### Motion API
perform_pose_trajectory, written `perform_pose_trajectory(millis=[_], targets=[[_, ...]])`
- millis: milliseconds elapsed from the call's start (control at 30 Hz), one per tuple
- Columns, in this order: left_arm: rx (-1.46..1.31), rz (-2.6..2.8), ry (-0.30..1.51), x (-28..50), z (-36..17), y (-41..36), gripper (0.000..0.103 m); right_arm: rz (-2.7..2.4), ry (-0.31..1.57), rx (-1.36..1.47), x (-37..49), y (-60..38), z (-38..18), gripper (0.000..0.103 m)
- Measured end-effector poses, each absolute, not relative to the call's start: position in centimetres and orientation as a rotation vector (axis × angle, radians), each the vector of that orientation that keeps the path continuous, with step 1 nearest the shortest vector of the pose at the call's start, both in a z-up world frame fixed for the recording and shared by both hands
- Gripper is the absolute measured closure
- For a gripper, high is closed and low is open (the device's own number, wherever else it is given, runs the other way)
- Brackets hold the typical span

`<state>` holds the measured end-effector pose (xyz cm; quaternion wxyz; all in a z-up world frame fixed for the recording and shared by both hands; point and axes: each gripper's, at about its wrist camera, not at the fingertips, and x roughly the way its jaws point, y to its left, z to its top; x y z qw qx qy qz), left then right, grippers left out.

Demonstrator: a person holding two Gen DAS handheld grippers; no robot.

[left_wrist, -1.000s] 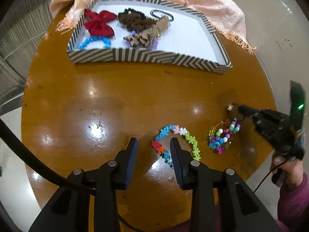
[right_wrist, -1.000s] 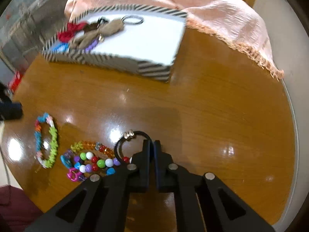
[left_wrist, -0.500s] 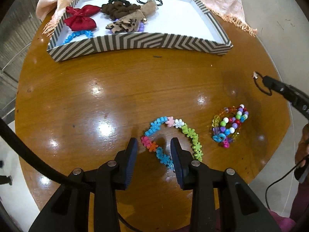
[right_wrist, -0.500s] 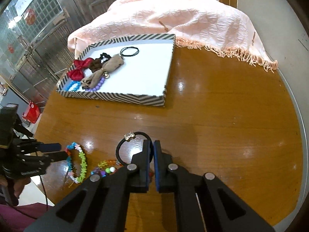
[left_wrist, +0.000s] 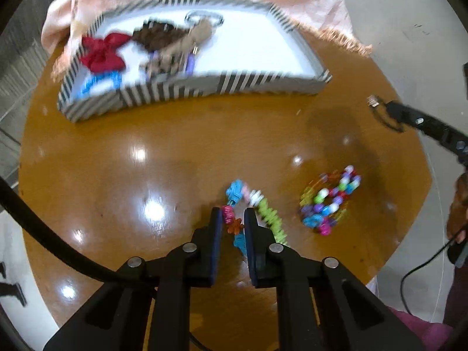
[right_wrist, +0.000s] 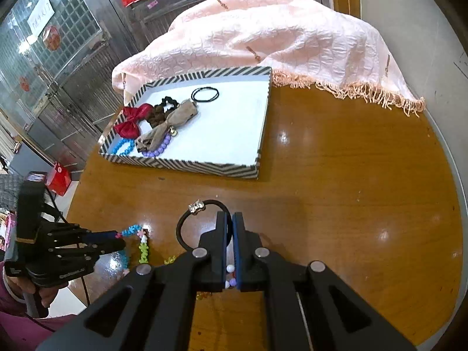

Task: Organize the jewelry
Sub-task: 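Grasp the flower bead bracelet with the left tool while the right tool carries the hair tie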

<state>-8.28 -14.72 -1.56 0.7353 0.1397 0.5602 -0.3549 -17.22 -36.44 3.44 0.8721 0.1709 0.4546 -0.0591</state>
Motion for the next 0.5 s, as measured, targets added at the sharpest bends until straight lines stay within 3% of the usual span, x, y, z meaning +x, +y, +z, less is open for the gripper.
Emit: perform_pose_trajectory(millis=[500], targets=[[0.26, -0.81, 1.013, -3.0, 8.4, -18.0, 0.103, -0.114, 0.877, 0.319, -12.8, -38.1, 6.6, 0.099]])
